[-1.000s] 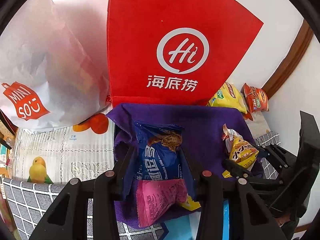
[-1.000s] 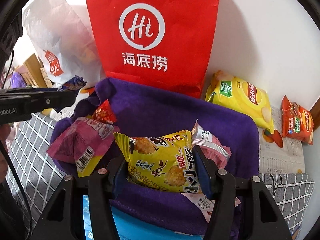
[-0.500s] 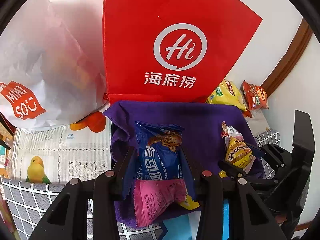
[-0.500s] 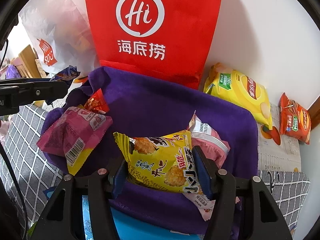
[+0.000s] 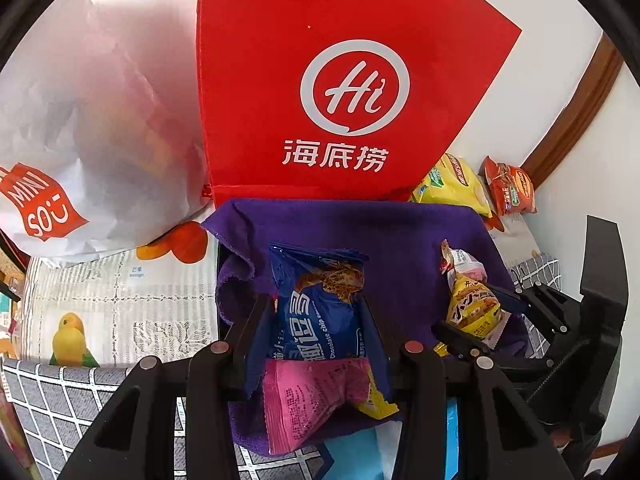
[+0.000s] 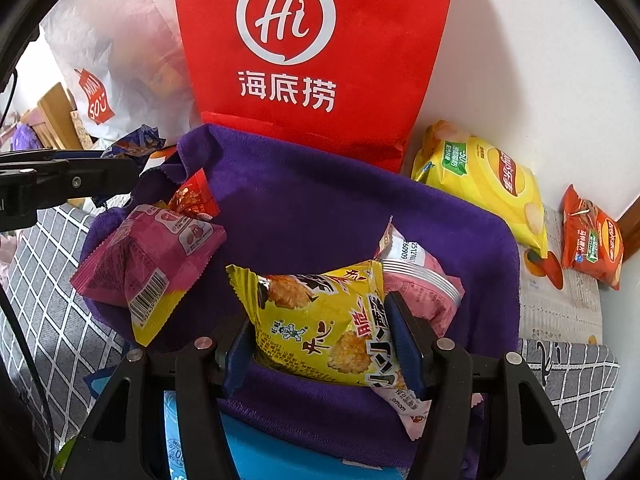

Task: Organize snacks
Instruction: 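Lower the blue bag onto the towel with the left tool while the right tool lowers the yellow bag there, then open both tools to release the blue and yellow bags on the towel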

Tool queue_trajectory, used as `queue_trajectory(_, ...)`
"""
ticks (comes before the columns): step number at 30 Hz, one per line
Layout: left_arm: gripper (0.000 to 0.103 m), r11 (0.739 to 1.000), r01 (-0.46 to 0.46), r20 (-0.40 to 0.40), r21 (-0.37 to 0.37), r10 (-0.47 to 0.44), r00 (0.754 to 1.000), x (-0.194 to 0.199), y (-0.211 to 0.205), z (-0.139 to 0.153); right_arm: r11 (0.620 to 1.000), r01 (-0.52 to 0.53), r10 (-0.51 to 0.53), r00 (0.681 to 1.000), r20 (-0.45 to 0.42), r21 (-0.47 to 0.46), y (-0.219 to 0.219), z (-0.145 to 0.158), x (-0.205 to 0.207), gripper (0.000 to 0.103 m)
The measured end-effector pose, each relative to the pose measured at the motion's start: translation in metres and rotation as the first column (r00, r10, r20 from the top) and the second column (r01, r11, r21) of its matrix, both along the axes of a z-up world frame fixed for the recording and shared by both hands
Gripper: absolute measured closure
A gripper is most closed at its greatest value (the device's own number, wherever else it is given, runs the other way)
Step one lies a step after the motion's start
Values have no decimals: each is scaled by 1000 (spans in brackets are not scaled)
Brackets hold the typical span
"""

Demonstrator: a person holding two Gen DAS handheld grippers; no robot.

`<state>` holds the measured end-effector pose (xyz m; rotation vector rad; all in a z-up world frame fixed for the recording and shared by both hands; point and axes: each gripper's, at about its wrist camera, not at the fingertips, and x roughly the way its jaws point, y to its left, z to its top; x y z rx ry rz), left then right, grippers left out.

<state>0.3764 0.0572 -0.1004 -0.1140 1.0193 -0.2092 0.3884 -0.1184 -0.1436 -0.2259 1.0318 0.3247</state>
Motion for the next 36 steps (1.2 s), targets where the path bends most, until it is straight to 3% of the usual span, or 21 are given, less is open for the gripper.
queue_trajectory(24,62,1000,12,-30,10,-12,999,3,-6,-9,999,-32,32,999,-19,7,3,6,-6,38)
queue_trajectory(36,60,1000,7,-54,16,-6,999,6,-7,-13,996,50,-58,993,107,80,-21,49,-14,37)
